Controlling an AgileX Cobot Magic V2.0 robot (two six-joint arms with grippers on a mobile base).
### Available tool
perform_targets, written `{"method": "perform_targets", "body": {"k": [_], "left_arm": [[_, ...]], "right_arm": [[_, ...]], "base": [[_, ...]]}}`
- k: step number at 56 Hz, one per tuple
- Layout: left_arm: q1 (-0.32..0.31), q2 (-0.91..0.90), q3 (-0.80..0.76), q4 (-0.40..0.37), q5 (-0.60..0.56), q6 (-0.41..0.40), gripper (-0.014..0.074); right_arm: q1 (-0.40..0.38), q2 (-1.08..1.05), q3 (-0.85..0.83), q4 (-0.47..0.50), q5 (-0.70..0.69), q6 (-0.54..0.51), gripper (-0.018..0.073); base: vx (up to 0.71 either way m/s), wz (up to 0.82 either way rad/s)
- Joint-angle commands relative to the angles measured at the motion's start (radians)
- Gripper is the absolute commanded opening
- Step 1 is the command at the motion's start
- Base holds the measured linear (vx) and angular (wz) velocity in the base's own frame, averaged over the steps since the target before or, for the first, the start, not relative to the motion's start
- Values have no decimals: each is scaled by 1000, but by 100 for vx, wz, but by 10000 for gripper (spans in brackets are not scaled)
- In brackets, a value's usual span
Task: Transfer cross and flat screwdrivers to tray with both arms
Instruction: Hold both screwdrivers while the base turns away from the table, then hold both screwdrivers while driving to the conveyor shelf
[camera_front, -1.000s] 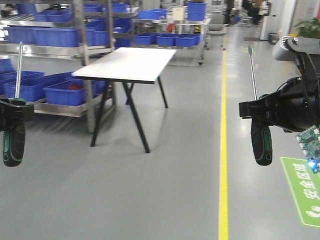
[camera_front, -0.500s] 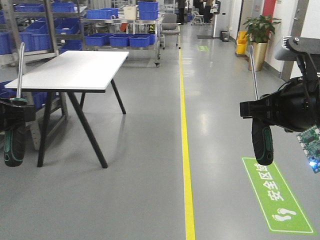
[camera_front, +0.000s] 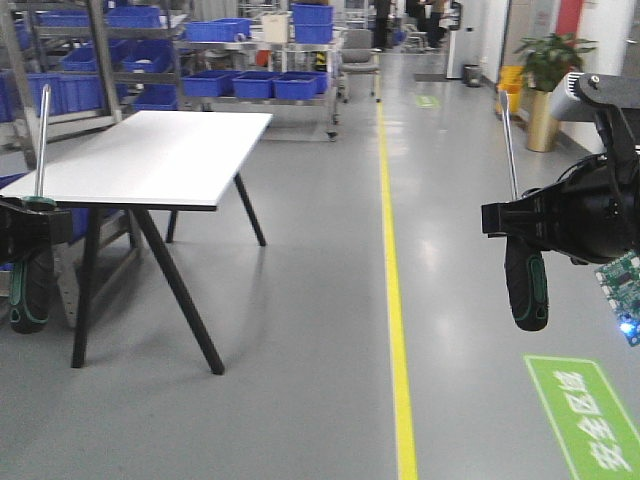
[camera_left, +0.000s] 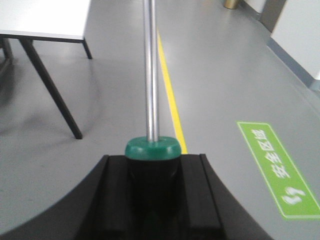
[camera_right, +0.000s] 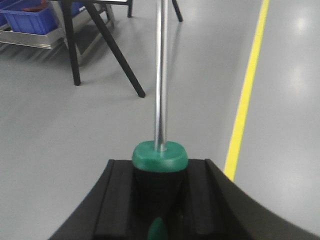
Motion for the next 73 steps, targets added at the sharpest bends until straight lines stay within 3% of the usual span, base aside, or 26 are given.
{"method": "perform_targets", "body": {"k": [1,73], "left_arm": [[-6,-27,-26,-14,-91,-2,-7],[-6,-27,-26,-14,-91,-2,-7]], "right_arm": [[-2,-34,-32,6,-89,-8,-8],[-2,-34,-32,-5,-88,-8,-8]], "base": [[54,35],[53,70]]}}
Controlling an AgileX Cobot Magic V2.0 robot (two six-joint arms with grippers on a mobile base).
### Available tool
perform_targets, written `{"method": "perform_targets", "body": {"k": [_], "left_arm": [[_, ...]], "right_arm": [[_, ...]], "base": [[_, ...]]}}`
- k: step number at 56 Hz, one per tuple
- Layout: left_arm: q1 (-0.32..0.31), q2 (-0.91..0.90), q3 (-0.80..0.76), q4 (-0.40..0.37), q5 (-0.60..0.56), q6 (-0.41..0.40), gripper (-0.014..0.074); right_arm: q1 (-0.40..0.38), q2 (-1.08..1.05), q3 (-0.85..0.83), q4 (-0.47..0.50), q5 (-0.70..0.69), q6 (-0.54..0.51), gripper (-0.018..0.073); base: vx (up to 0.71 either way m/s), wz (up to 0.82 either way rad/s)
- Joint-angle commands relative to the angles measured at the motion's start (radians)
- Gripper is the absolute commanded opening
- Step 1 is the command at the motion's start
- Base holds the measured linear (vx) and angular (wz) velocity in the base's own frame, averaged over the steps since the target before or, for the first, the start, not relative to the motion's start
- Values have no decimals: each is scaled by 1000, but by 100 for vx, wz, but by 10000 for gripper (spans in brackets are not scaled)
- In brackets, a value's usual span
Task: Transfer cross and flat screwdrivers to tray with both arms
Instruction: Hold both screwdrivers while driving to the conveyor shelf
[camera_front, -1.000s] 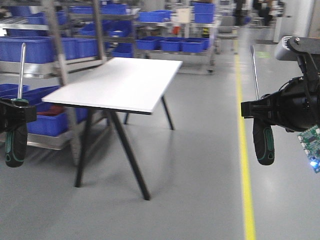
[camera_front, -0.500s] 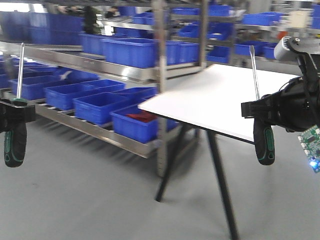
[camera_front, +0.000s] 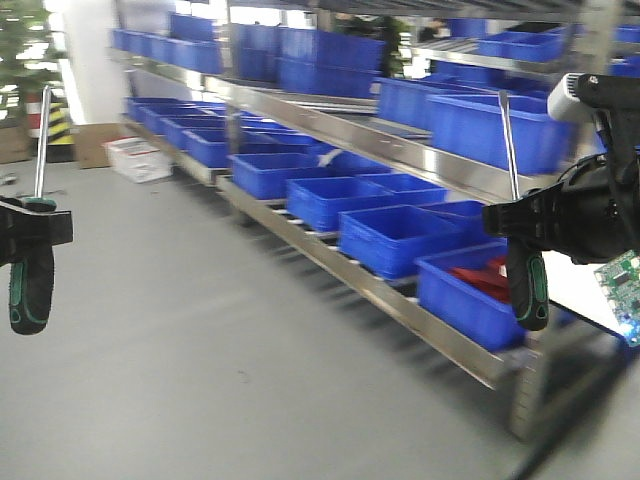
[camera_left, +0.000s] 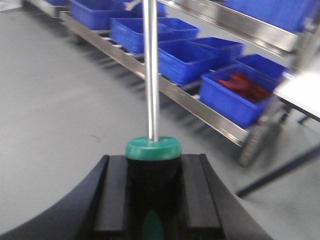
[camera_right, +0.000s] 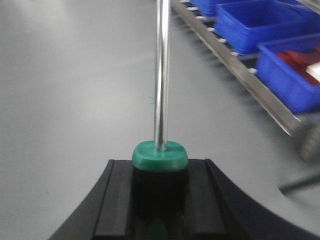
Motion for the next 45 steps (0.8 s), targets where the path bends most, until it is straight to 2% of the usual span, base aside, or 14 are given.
{"method": "perform_targets", "body": {"k": [1,28,45], "left_arm": [[-5,-29,-26,-14,-92,-2,-7],[-5,-29,-26,-14,-92,-2,-7],[-5,-29,-26,-14,-92,-2,-7]], "right_arm": [[-2,-34,-32,3,-88,-8,-8],[-2,-34,-32,7,-87,-8,-8],[-2,-34,-32,6,-89,-8,-8]], "base": [[50,74],[50,70],[54,44]]}}
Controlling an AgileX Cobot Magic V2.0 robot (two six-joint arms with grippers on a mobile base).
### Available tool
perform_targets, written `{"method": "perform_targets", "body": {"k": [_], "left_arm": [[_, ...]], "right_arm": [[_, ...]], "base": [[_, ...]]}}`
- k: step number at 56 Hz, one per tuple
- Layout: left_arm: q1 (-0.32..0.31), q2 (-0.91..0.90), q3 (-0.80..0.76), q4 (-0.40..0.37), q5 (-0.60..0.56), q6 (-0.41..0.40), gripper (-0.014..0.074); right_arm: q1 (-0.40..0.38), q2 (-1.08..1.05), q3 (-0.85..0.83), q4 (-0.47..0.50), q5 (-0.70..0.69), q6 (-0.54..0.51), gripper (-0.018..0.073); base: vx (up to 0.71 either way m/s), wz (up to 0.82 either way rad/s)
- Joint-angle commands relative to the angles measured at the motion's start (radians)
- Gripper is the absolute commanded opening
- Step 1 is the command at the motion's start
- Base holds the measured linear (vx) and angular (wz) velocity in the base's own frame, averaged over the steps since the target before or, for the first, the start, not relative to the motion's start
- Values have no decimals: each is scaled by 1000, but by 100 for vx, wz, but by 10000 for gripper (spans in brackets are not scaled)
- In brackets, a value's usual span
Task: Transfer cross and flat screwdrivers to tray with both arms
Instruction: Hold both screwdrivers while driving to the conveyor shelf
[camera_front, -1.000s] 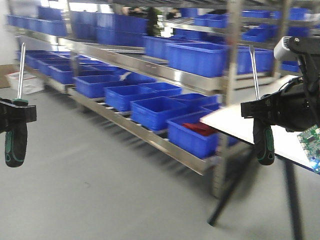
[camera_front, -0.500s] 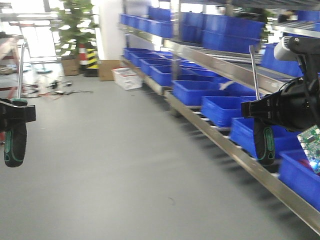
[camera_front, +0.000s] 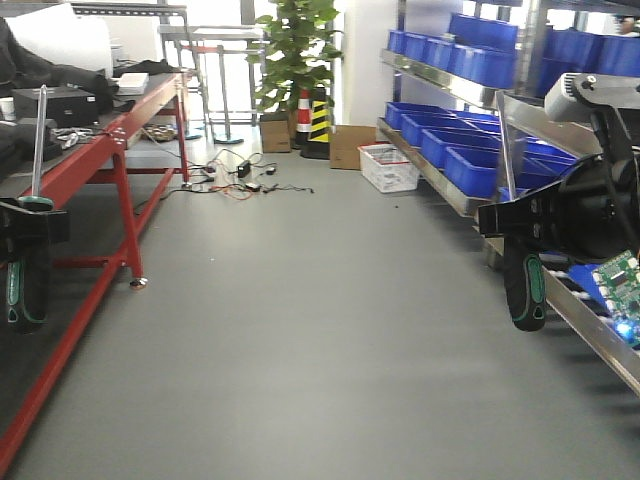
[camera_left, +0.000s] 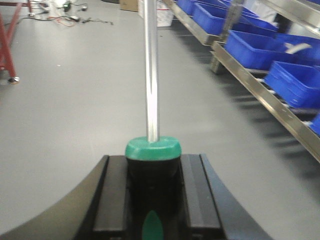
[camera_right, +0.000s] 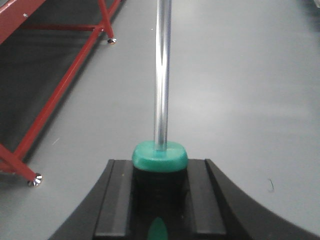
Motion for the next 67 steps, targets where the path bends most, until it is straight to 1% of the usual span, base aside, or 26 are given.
{"method": "perform_targets", "body": {"k": [1,49,67], "left_arm": [[-5,-29,-26,-14,-92,-2,-7],[-5,-29,-26,-14,-92,-2,-7],[-5,-29,-26,-14,-92,-2,-7]], "right_arm": [[-2,-34,-32,2,-89,-8,-8],[-2,-34,-32,2,-88,-8,-8],[-2,-31,-32,2,-91,-8,-8]], "base": [[55,26],[56,12],[55,0]]}}
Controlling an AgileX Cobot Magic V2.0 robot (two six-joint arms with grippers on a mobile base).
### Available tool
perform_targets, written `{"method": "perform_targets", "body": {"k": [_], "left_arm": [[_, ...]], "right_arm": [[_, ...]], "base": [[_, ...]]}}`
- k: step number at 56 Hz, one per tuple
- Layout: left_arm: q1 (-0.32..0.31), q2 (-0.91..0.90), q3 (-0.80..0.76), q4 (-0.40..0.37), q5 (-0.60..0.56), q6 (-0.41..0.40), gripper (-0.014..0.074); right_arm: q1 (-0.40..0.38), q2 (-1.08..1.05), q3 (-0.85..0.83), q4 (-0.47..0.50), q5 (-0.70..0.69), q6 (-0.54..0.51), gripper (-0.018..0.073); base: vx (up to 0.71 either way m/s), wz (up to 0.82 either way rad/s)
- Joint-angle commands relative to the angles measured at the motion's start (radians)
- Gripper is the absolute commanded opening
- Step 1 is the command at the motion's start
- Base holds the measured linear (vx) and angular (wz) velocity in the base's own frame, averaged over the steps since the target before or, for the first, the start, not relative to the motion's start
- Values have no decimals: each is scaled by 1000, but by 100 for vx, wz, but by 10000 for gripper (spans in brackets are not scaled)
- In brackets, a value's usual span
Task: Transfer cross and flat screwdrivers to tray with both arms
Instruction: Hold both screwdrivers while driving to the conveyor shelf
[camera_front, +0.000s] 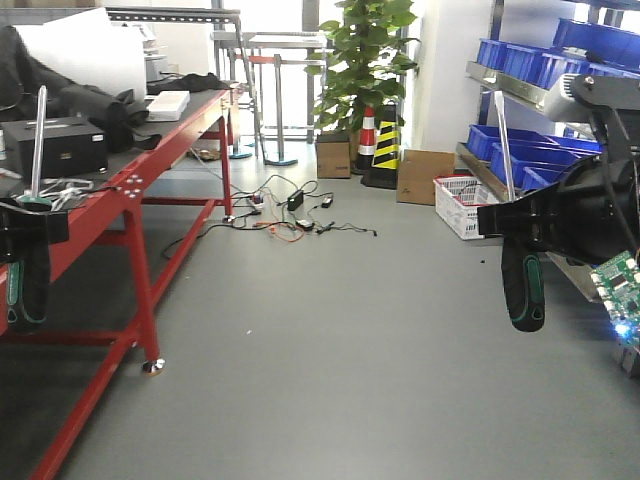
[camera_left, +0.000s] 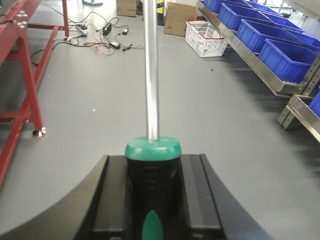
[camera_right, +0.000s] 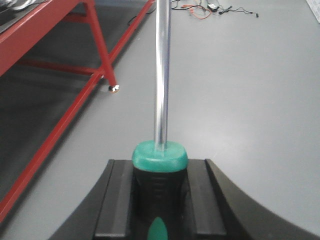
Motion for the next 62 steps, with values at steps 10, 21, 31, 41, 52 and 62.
{"method": "perform_targets", "body": {"k": [10,21,31,41,52,62], "left_arm": [[-5,-29,-26,-14,-92,-2,-7],[-5,-29,-26,-14,-92,-2,-7],[-5,-29,-26,-14,-92,-2,-7],[-5,-29,-26,-14,-92,-2,-7],[-5,-25,-26,-14,-93,-2,-7],[-5,-24,-26,-14,-91,-2,-7]], "right_arm": [[-2,-17,-32,2,-88,-8,-8],[-2,23,-32,2,-95,-8,-8],[-2,78,-32,2,-94,-8,-8],[-2,118,-32,2,-95,-8,-8],[-2,158,-32,2,-96,-8,-8],[-2,191,-32,7,-93,-8,-8]], "base": [[50,-25],[45,-50],[41,-72],[37,-72],[32,-61],[28,-53]]}}
